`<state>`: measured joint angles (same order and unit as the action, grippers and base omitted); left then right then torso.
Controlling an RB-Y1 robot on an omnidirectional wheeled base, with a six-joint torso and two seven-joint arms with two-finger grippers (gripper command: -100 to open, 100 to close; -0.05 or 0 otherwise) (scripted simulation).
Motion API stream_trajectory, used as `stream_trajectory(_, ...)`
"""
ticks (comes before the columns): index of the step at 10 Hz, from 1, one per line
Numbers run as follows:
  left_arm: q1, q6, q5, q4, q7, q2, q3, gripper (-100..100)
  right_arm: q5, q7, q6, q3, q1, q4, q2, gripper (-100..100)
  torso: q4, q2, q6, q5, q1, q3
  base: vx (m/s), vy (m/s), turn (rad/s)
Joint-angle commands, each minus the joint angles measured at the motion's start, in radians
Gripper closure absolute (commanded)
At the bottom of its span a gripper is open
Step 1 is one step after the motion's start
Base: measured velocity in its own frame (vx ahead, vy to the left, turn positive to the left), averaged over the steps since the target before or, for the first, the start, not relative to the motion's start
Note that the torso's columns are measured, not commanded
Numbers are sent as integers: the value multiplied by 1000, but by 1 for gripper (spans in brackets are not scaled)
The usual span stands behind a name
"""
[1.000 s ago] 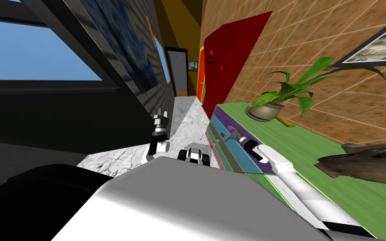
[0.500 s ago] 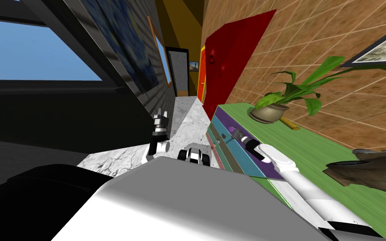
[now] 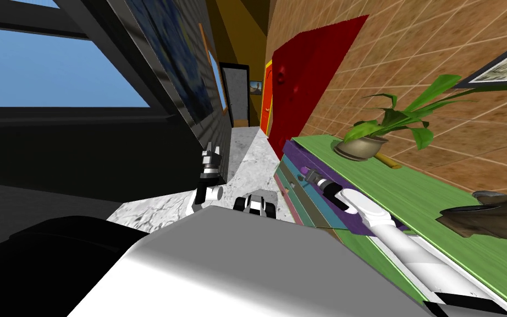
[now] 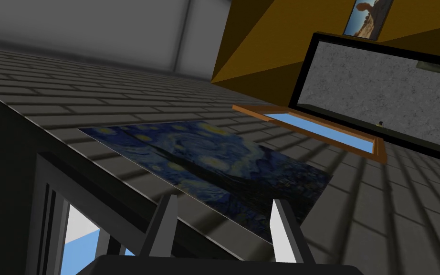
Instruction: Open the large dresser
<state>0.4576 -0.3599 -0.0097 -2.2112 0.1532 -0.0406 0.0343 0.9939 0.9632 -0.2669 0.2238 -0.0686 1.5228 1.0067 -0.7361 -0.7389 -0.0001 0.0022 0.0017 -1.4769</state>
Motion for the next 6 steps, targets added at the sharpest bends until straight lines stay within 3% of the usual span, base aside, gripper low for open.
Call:
stream_trajectory(1,0,0,0,0,0,0,0,0,1,-3,2,4,-4,6,2,100,0,2,0,-1,-6,-1,-14,104,-18)
stream_trajectory(5,0,0,0,0,0,0,0,0,5,-5,0,15,-14,21,11,100,2,2,-1,-3,0,0,-69,188,-9)
stream_trajectory(6,0,0,0,0,0,0,0,0,0,-7,8,3,-11,20,8,100,1,1,0,-2,-4,-1,-32,80,-5)
